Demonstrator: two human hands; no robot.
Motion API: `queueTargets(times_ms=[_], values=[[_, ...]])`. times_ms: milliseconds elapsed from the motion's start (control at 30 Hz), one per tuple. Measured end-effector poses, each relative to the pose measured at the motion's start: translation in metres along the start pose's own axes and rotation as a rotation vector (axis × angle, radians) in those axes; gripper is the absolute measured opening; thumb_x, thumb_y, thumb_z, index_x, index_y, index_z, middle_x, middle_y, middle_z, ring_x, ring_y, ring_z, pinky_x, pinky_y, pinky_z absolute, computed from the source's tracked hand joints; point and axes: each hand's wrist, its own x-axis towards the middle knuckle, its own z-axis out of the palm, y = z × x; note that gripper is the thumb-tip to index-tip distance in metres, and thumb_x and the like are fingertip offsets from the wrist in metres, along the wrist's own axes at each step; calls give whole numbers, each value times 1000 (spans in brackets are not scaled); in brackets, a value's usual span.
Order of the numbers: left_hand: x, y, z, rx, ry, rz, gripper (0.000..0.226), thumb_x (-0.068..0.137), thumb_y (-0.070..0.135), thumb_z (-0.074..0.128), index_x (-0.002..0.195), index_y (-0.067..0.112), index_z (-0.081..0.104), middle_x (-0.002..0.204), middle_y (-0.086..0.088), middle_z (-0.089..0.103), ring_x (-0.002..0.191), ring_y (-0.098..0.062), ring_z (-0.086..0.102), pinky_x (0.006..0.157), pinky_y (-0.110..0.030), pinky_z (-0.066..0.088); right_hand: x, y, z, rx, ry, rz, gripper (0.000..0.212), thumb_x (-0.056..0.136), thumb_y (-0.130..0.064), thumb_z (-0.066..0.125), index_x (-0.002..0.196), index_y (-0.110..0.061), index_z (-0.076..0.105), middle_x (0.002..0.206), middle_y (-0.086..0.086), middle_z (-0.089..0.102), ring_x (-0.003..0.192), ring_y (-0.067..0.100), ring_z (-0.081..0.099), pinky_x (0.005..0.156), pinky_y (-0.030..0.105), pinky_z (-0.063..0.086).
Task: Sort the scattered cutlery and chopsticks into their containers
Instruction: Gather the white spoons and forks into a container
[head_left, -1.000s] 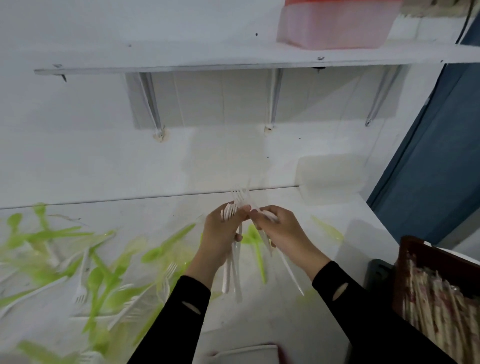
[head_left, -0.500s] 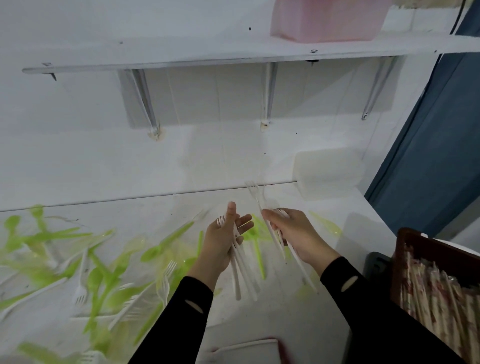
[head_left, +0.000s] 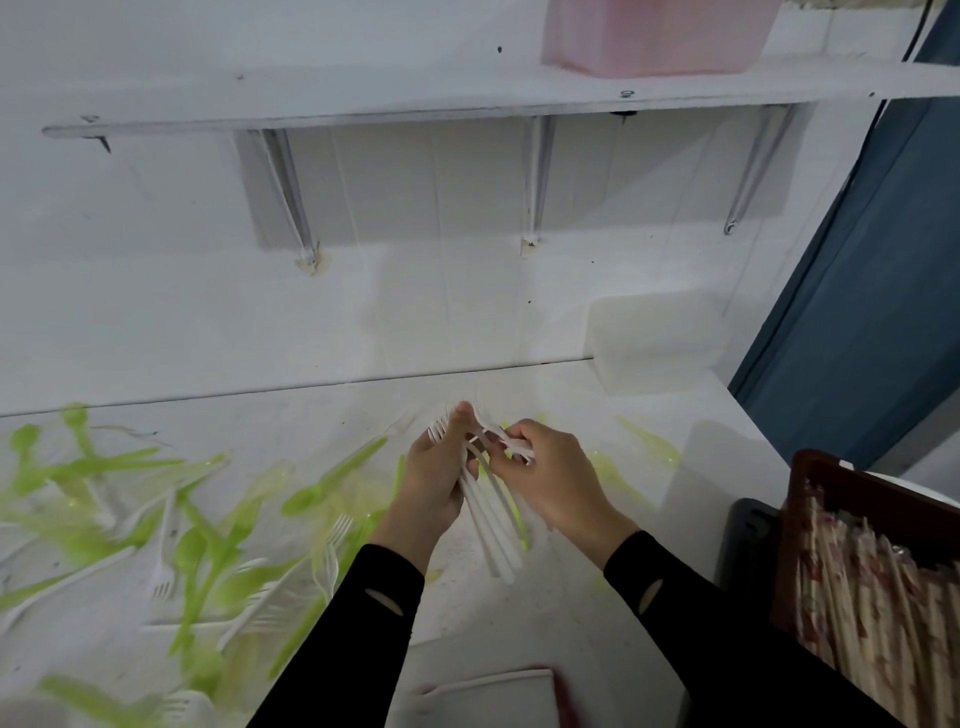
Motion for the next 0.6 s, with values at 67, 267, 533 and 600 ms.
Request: queueTargets(times_ms=[67, 267, 533, 600], values=[[-1, 1, -1, -47, 18, -29, 26, 98, 26, 59, 86, 4, 65, 68, -7, 63, 38, -8, 49, 39, -18, 41, 1, 1, -3, 282, -94, 127, 28, 90, -37, 67, 74, -14, 65, 55, -10, 50, 48, 6, 45, 50, 20, 34], [1, 2, -3, -137, -28, -111, 27, 95, 29, 62, 98, 3, 70, 80, -8, 69, 41, -8, 50, 40, -16, 45, 4, 1, -16, 542, -403, 328, 40, 90, -45, 65, 78, -7, 60, 57, -5, 44, 56, 17, 40, 54, 27, 34], [1, 1, -2, -196, -42, -112, 38, 94, 35, 59, 107, 0, 68, 75, -5, 70, 36, -5, 49, 38, -15, 44, 5, 2, -19, 578, -325, 358, 40, 83, -35, 76, 58, -16, 51, 56, -3, 46, 50, 15, 41, 50, 23, 32], [1, 1, -2, -200, -56, -92, 41, 91, 38, 59, 101, -1, 68, 66, -4, 67, 37, -6, 49, 38, -15, 43, 6, 3, -21, 547, -304, 354, 41, 80, -35, 79, 59, -15, 51, 55, -3, 46, 46, 12, 38, 46, 20, 31]])
